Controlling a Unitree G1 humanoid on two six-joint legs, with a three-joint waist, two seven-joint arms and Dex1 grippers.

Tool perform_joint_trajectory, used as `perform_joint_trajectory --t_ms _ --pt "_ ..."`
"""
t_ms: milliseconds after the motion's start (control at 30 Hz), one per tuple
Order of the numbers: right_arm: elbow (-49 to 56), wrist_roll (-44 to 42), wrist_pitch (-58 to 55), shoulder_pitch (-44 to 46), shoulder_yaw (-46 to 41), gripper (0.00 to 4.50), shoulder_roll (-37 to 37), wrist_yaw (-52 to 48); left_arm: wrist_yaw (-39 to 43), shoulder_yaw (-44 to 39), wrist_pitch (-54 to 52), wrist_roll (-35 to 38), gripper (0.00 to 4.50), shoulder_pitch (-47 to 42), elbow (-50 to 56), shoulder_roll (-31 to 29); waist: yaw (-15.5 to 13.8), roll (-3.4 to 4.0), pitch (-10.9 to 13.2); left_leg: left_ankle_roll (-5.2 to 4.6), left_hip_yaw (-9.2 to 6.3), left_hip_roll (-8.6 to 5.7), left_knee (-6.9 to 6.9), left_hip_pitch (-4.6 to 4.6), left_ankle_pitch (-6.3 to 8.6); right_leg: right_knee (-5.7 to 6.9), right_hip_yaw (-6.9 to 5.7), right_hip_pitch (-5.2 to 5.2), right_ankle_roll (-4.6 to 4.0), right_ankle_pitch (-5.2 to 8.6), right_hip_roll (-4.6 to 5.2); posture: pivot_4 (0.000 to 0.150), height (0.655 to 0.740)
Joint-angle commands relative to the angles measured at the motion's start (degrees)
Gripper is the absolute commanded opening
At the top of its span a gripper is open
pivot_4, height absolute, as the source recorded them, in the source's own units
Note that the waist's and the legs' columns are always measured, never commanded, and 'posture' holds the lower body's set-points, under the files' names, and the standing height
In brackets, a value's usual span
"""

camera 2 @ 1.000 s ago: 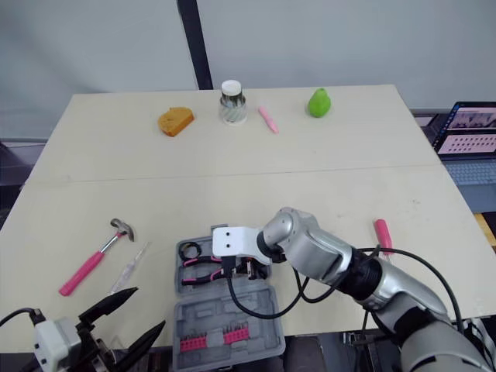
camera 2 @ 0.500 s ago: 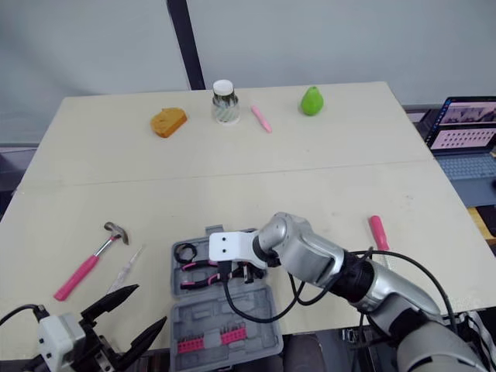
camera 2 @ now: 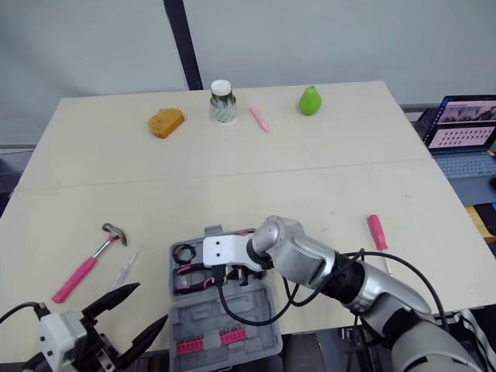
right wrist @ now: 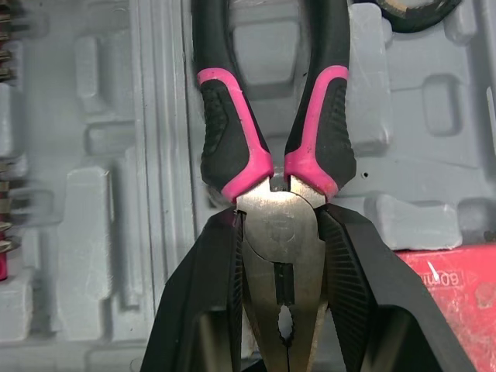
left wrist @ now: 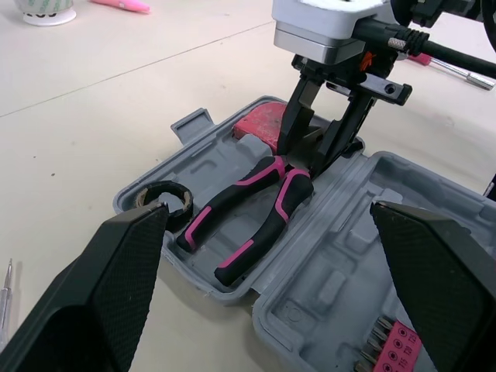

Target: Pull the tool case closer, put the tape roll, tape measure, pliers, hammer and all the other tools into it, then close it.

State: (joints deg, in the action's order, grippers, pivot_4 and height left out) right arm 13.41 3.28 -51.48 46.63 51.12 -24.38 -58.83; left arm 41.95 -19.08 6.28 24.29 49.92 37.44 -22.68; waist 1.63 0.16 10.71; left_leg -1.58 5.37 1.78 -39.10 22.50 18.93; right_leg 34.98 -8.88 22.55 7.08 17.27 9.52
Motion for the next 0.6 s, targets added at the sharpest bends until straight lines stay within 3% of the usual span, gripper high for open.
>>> perform_joint_trajectory --t_ms 33,400,600 --pt "0.8 0.5 1.3 0.8 -0.3 0.94 1.0 0.2 -0.3 0.3 0.6 -0.3 4.5 0.1 1.5 0.0 0.0 0.0 0.0 0.0 0.0 0.0 0.0 0.0 0.0 0.0 0.0 0.0 0.0 0.0 0.0 0.15 0.74" --pt "-0.7 0.4 2.0 1.4 -1.2 0.94 2.3 0.0 -0.2 0.5 0.9 -0.8 4.5 0.1 1.0 0.2 0.1 0.0 0.0 0.01 0.01 0.01 0.0 0.0 0.01 0.05 -0.01 0.02 -0.01 0.0 0.0 0.15 0.74" --pt "3.1 -3.9 -0.3 2.8 -6.3 3.94 0.4 -3.3 -0.2 0.1 1.0 -0.6 4.5 -0.5 0.5 0.0 0.0 0.01 0.0 0.01 0.02 0.01 0.0 0.0 0.01 0.07 -0.01 0.02 -0.01 0.0 0.0 0.15 0.74"
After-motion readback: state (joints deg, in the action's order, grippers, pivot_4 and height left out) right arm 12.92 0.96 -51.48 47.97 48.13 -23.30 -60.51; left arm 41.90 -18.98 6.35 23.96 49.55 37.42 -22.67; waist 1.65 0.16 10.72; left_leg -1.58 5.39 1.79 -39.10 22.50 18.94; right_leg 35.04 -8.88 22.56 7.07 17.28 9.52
